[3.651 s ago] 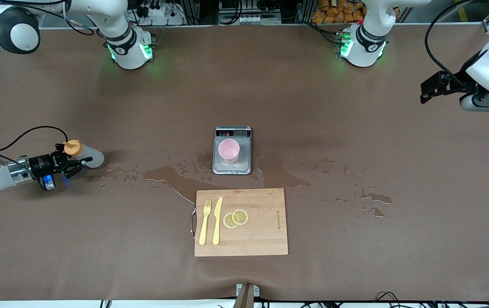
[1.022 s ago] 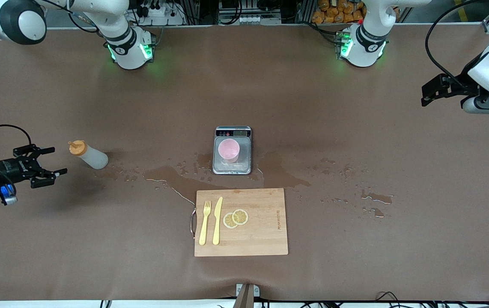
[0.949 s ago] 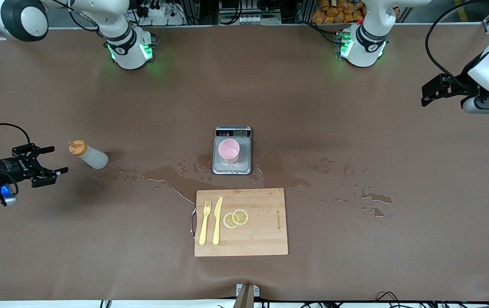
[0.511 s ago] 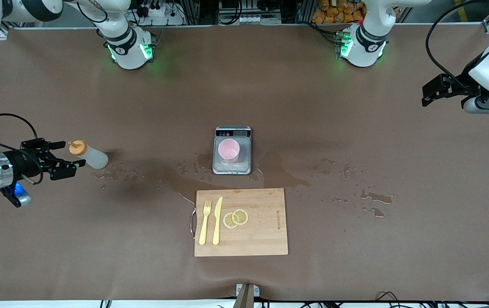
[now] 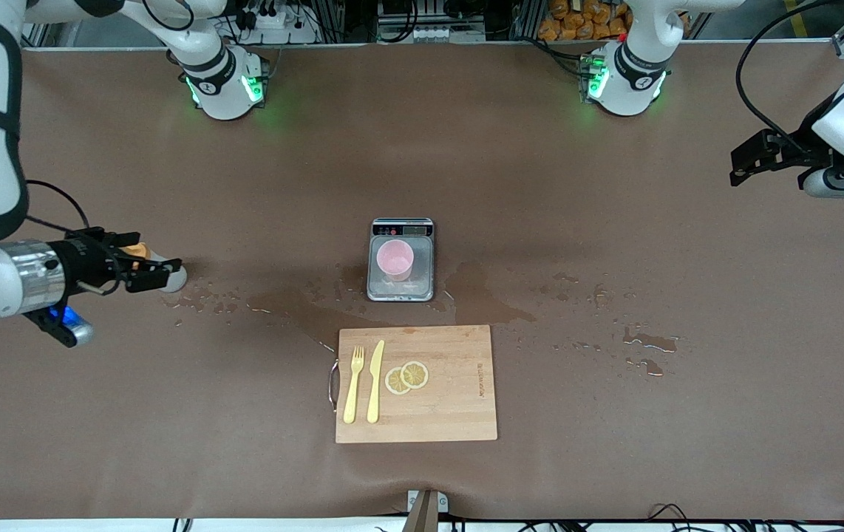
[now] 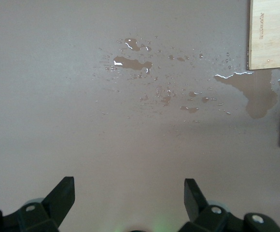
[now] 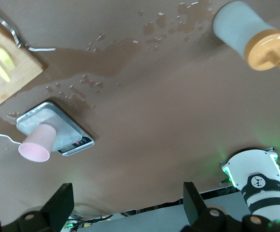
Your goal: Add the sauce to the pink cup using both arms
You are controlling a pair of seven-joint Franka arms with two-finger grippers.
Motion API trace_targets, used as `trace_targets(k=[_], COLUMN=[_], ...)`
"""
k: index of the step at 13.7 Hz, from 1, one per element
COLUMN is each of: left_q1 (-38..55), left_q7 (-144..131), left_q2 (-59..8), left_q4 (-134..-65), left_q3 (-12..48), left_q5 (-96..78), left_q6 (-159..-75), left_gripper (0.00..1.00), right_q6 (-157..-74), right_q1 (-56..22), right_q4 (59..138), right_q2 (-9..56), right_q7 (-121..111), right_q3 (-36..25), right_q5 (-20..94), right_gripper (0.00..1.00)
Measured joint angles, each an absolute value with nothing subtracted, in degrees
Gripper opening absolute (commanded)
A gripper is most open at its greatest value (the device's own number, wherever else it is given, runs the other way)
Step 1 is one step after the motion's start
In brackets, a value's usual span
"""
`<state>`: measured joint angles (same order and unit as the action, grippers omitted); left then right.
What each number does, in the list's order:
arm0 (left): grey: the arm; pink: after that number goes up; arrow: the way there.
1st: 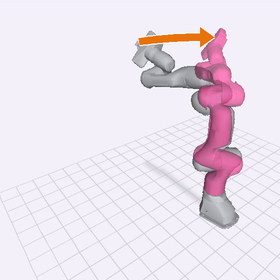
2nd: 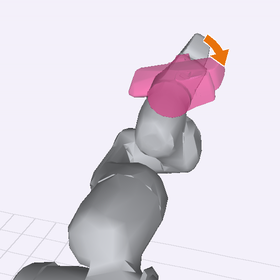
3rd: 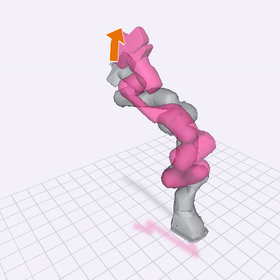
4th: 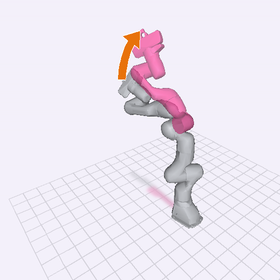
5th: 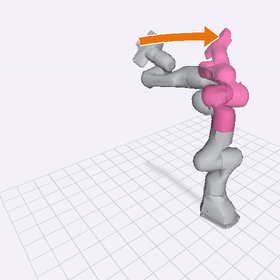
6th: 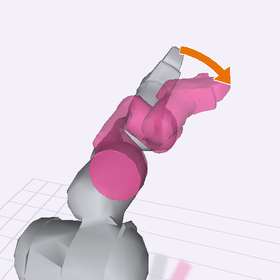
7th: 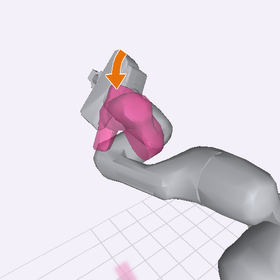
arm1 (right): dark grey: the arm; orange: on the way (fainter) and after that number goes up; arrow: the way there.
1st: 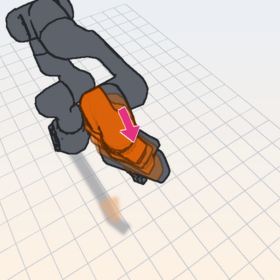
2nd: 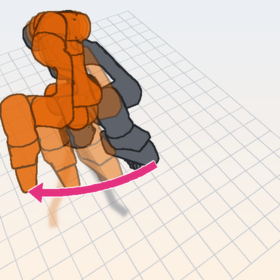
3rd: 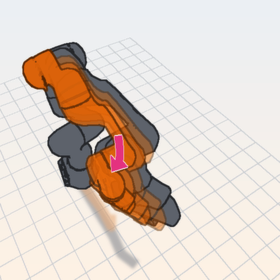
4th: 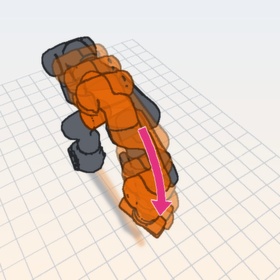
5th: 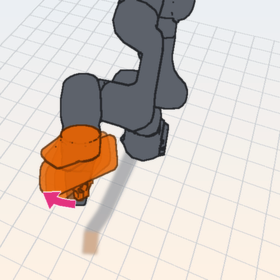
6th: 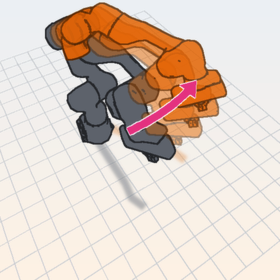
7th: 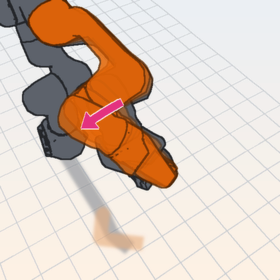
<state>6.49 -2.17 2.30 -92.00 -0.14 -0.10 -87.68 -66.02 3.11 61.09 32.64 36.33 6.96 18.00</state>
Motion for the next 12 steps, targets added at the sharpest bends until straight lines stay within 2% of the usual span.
trace_targets(k=[4, 9, 12], left_q1=[6.49, 6.49, 6.49], left_q7=[-2.17, -2.17, -2.17], left_q2=[1.95, 1.90, 1.90], left_q4=[-91.99, -91.87, -91.75], left_q3=[-0.15, -0.15, -0.15], left_q5=[-0.10, -0.10, -0.10], left_q6=[-87.80, -87.83, -87.86], left_gripper=[1.00, 1.00, 1.00], right_q6=[-68.27, -85.40, -88.60], right_q1=[2.92, 4.05, 3.10], right_q4=[64.23, 91.80, 99.47], right_q2=[26.84, 6.66, -0.13], right_q7=[26.03, 19.63, 19.58], right_q3=[6.32, 6.19, 6.61], right_q5=[10.87, 9.93, 9.64], right_gripper=[1.00, 1.00, 1.00])
